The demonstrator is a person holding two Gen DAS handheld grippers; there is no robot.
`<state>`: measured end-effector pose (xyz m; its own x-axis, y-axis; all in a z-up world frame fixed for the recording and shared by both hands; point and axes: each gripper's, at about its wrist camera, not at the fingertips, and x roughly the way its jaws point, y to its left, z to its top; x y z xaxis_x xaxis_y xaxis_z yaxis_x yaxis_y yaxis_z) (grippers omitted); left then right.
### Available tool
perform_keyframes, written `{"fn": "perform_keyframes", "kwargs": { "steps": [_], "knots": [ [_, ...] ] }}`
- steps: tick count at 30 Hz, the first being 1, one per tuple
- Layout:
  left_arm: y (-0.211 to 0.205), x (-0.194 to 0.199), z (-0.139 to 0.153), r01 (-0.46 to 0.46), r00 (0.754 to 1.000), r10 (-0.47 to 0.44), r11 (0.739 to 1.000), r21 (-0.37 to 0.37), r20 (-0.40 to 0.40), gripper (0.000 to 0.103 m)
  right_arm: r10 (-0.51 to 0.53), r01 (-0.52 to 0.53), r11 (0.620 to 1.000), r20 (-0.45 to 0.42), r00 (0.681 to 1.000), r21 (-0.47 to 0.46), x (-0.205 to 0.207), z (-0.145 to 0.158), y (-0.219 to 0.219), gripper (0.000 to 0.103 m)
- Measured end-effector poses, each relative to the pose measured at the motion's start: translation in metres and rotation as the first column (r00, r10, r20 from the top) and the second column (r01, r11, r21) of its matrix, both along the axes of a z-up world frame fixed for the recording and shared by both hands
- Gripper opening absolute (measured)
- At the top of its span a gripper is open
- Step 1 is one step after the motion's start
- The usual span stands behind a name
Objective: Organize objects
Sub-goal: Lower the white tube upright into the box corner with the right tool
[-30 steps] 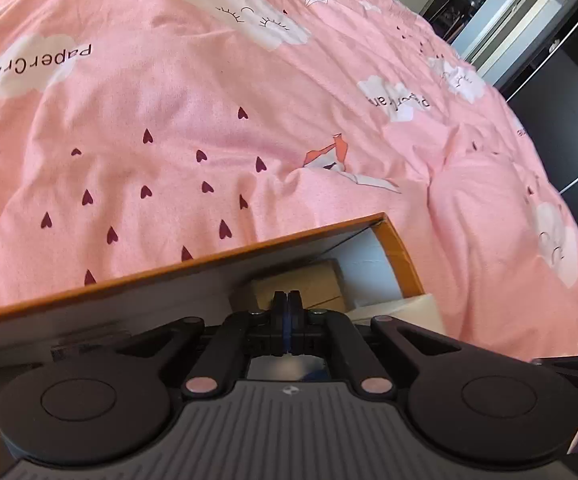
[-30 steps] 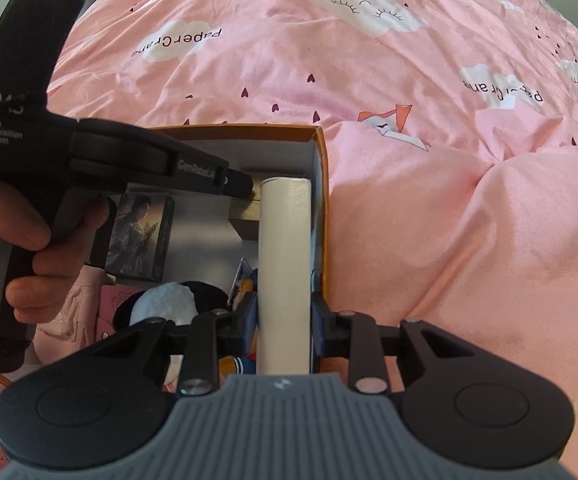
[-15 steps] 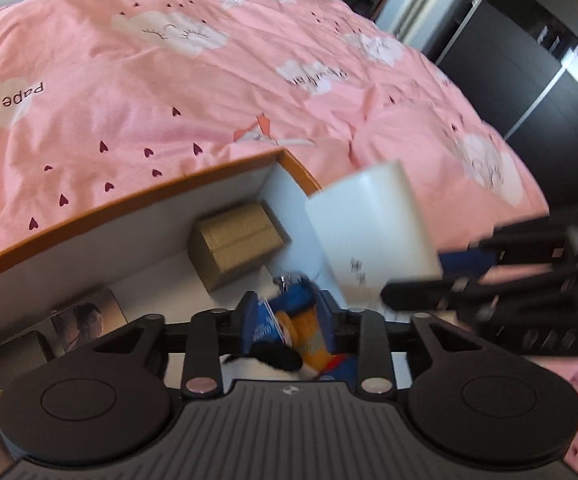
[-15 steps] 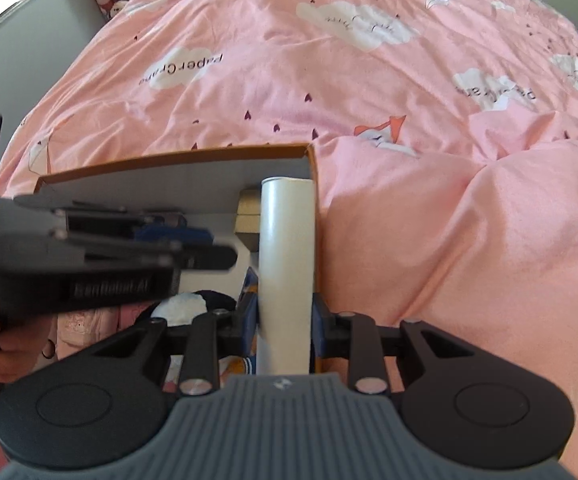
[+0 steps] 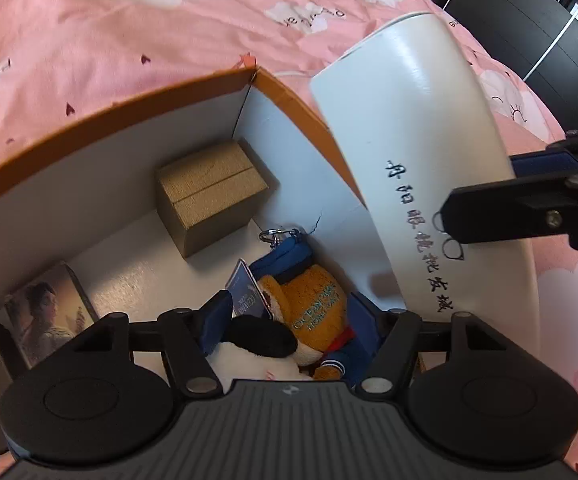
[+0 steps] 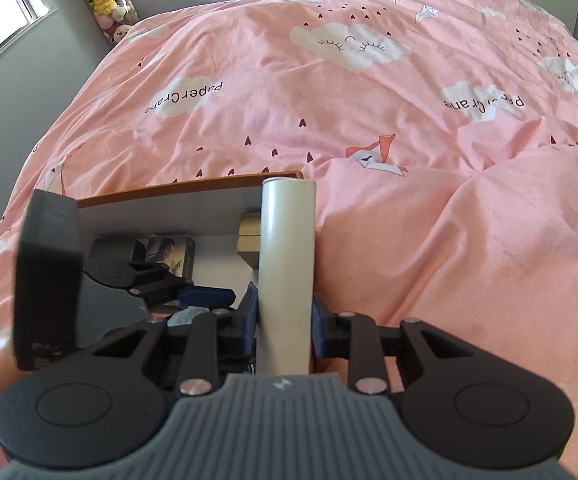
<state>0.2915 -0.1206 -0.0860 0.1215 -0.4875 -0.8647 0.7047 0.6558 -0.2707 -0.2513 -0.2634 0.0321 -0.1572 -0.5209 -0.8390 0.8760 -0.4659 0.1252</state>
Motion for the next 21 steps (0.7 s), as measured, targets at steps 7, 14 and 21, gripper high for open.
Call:
{"fn": "perform_keyframes", "kwargs": {
  "steps": [7,14,21],
  "knots": [
    [0.007,0.01,-0.018,-0.031,0.997,0.028,0.998,-0.053,-0.069,0.08,0.003,-0.003,1.0,0.009,1.0,0.007,-0.005,-0.005,-0.003,0.029],
    [0.008,0.017,-0.025,-0.022,0.992,0.017,0.999,-0.04,-0.122,0.084,0.001,-0.002,1.0,0.051,0.999,0.01,-0.015,-0.007,-0.004,0.029],
    [0.011,0.016,-0.024,-0.05,0.99,0.045,0.998,-0.032,-0.132,0.06,0.005,-0.006,1.0,0.056,0.998,0.014,-0.016,-0.007,-0.005,0.029]
  ]
}}
